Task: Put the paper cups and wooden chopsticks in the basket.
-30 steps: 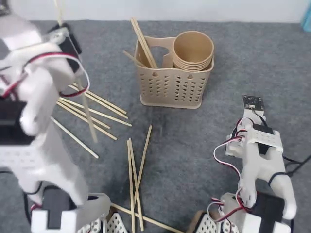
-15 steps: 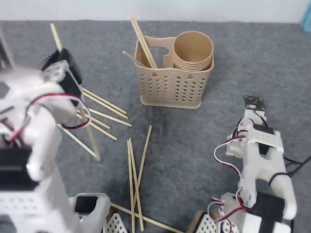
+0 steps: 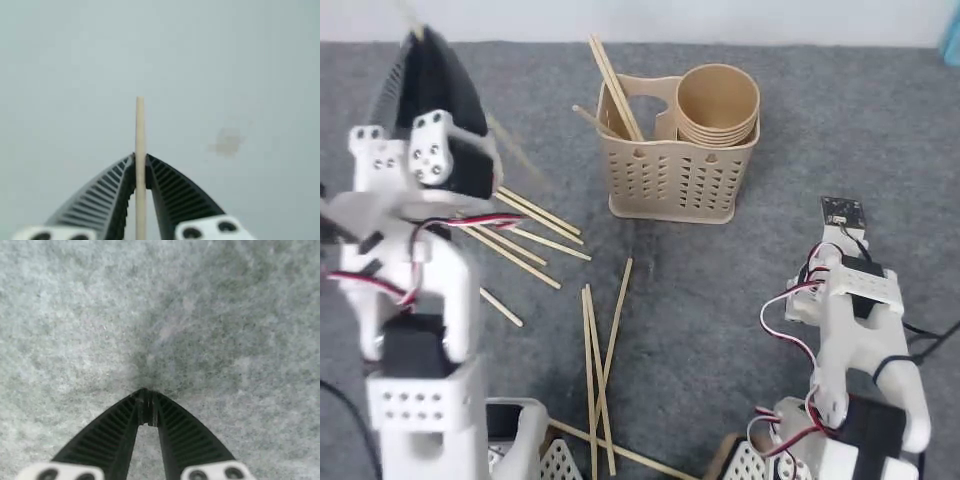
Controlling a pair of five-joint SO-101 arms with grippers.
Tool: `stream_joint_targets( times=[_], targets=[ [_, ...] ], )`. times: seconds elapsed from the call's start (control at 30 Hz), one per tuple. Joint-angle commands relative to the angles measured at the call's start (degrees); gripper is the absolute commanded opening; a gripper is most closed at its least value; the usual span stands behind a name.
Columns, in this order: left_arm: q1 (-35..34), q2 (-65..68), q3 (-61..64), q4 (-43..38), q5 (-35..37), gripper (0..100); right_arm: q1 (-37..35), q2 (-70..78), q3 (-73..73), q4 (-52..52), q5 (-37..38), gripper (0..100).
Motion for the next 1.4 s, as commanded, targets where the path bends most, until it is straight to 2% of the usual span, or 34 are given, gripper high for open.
stream_joint_targets(
  times=[0.0,0.13,0.27,0.43,0.6,0.73,0.9,1.13,1.37],
  targets=[
    [5.8,-0.88,2.68,-16.62,1.05,1,0.75,-2.07,-0.09,-0.4,0.79,1.6],
    [14.95,1.58,2.77,-16.62,0.88,1,0.84,-2.07,-0.09,-0.4,0.79,1.6],
    [18.11,9.32,-0.84,-16.7,-3.78,1,0.84,-2.07,-0.09,-0.4,0.79,1.6],
    [17.76,22.77,-8.31,-17.32,-7.74,1,0.57,-2.07,-0.09,-0.4,0.79,1.6],
    [17.67,32.88,-13.23,-25.41,-7.74,1,0.57,-2.07,-0.09,-0.48,0.88,1.6],
    [17.67,37.89,-14.81,-25.49,-7.74,1,0.57,-2.07,-0.09,-0.48,2.9,1.6],
    [16.35,39.91,-12.09,-25.76,-7.74,1,0.48,-2.07,-0.09,-0.48,3.08,1.6],
    [14.07,40.18,-4.62,-36.84,-7.65,1,0.48,-2.07,-0.09,-0.48,3.08,1.6],
    [13.98,36.66,2.51,-37.01,-7.47,1,0.48,-2.07,-0.09,-0.48,2.81,1.6]
  ],
)
